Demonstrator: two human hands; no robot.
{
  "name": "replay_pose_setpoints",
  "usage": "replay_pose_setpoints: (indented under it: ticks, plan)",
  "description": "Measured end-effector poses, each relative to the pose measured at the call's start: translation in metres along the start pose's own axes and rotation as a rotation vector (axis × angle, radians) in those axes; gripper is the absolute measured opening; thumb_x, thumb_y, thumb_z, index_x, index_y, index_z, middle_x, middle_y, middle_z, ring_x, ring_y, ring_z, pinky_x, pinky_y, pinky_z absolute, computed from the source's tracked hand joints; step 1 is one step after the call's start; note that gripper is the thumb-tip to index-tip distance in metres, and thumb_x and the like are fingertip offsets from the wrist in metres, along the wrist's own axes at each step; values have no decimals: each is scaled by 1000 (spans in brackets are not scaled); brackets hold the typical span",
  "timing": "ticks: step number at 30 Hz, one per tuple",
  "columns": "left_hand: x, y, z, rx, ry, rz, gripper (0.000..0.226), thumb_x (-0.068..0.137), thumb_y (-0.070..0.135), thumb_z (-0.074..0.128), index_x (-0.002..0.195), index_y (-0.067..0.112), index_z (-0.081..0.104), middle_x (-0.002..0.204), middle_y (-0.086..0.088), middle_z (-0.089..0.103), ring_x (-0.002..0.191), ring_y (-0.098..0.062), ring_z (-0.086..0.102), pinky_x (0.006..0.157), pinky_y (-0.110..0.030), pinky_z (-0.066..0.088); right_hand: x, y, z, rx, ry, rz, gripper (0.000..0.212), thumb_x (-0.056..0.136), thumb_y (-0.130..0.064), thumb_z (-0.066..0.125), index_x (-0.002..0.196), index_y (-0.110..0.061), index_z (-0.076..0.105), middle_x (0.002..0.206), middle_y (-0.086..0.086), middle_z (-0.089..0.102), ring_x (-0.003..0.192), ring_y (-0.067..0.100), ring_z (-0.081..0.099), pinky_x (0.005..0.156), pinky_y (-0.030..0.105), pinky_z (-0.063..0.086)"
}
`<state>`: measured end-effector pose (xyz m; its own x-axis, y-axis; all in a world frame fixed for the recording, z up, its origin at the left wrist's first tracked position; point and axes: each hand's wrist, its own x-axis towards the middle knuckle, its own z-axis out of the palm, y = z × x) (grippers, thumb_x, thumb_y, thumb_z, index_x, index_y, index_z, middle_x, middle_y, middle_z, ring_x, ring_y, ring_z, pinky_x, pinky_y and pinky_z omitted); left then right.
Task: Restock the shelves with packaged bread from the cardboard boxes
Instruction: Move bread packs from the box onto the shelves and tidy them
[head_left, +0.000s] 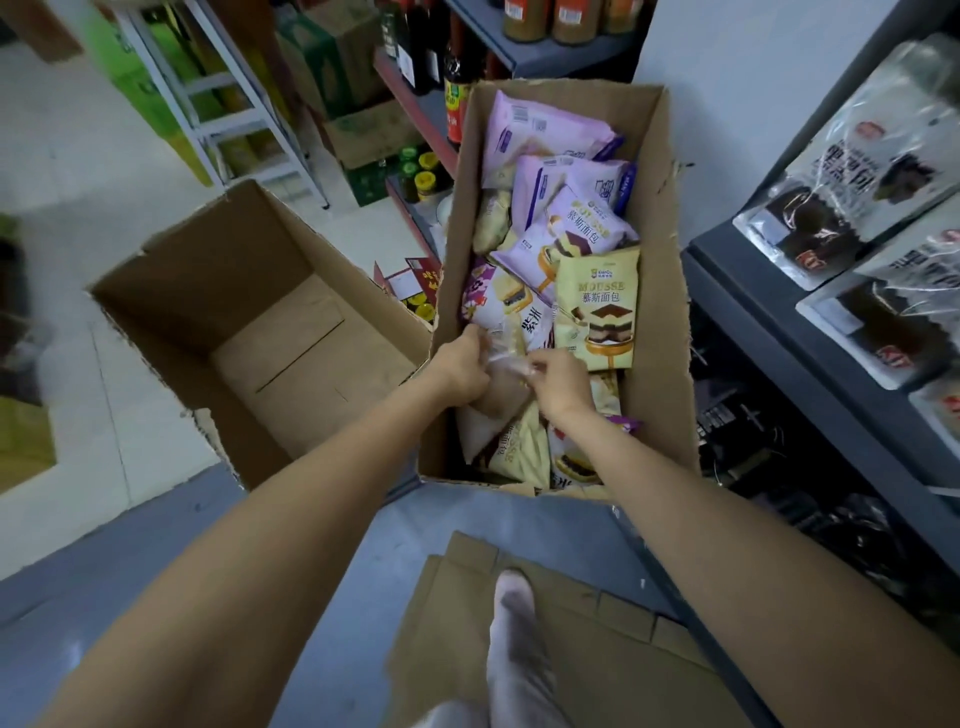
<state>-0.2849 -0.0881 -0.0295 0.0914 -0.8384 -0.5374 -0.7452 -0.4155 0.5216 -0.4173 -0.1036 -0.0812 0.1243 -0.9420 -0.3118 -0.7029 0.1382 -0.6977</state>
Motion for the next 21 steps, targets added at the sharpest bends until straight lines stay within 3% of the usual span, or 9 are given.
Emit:
replay_pose_setpoints:
  ticks: [3, 5, 7, 10, 12, 15, 17, 19, 21]
  plan:
    - [-26, 6, -4, 24, -53, 106, 93, 75, 8, 72, 148, 15, 15, 143, -18, 35, 133, -31, 35, 107, -35, 35, -27, -20, -27, 23, 153, -101, 38, 93, -21, 55, 56, -28, 50, 58, -1, 52, 69, 27, 55, 58, 29, 30]
    - [-52, 15, -7, 12, 33, 168, 109, 67, 22, 82, 148, 22, 9, 141, -21, 29, 133, -33, 30, 108, -41, 33, -56, -37, -49, 29, 251, -172, 47, 94, -24, 54, 51, -25, 34, 51, -5, 39, 62, 27, 49, 58, 34, 31]
    - [-83, 28, -16, -19, 198, 255, 94, 69, 23, 81, 141, 13, 21, 127, -20, 43, 119, -34, 45, 93, -34, 40, -90, -53, -73, 102, 304, -238, 39, 94, -28, 54, 59, -18, 42, 54, -6, 45, 61, 24, 51, 61, 33, 35]
    - [-136, 49, -39, -273, 313, 323, 64, 70, 27, 77, 114, 7, 35, 100, -5, 54, 88, -21, 55, 67, -32, 43, -148, -75, -115, 425, 299, -267, 14, 95, -29, 53, 95, -19, 63, 86, -7, 65, 83, 9, 64, 77, 23, 47]
    - [-176, 64, -55, -513, 237, 371, 54, 67, 39, 71, 108, 11, 48, 96, 1, 62, 89, -18, 61, 76, -32, 52, -189, -83, -145, 442, 279, -261, 26, 97, -29, 49, 119, -19, 58, 105, -13, 60, 96, -1, 57, 85, 14, 43]
    - [-234, 90, -63, -667, 93, 534, 7, 90, 20, 56, 89, 20, 62, 88, 14, 64, 82, -1, 60, 72, -10, 48, -245, -86, -181, 469, 190, -191, 38, 96, -34, 50, 132, -23, 46, 128, -8, 53, 114, 10, 52, 98, 30, 44]
    - [-271, 111, -62, -658, -2, 609, 16, 96, 19, 48, 94, 19, 64, 90, 12, 64, 75, 5, 60, 64, -7, 47, -281, -89, -203, 573, 177, -191, 42, 92, -40, 53, 130, -23, 48, 134, -3, 55, 119, 15, 54, 105, 40, 42]
    - [-297, 136, -57, -680, -100, 636, 15, 96, 24, 51, 94, 20, 65, 85, 8, 70, 70, 1, 66, 61, -12, 51, -319, -93, -227, 598, 265, -218, 54, 85, -47, 58, 132, -23, 47, 132, -4, 57, 117, 13, 56, 105, 40, 42]
    - [-323, 165, -47, -691, -132, 673, 12, 93, 26, 56, 93, 19, 65, 83, 3, 74, 73, -7, 68, 69, -19, 54, -353, -93, -252, 587, 402, -238, 65, 76, -53, 64, 131, -24, 48, 128, -7, 59, 114, 11, 57, 102, 37, 45]
